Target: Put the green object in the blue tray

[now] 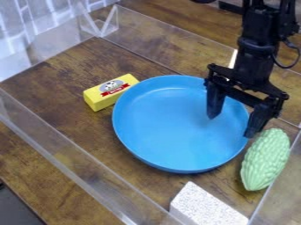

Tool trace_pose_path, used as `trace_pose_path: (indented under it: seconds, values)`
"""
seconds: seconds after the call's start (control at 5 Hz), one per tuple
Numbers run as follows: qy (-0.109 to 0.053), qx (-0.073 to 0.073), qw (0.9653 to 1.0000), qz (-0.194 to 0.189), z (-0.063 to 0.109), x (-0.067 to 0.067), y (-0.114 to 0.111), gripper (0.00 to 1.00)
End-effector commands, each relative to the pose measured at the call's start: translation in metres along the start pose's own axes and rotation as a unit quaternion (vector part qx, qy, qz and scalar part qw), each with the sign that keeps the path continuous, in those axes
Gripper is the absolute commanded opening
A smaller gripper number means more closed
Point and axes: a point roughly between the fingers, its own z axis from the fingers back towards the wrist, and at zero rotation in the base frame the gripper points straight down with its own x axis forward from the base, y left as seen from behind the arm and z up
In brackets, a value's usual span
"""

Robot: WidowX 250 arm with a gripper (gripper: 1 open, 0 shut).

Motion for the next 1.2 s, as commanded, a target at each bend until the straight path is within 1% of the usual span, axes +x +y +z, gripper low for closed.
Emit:
trace_pose_path:
  seconds: [0.0,0.2,0.8,1.0]
  values:
    - [-0.038,-0.001,0.9992,-0.014,0.018,0.010,-0.011,1.00]
    - [-0.040,-0.008,0.9990,-0.017,0.012,0.012,-0.019,1.00]
    - [-0.055,-0.022,0.9979,-0.025,-0.006,0.016,-0.043,1.00]
    - [-0.061,-0.027,0.9973,-0.029,-0.009,0.016,-0.046,1.00]
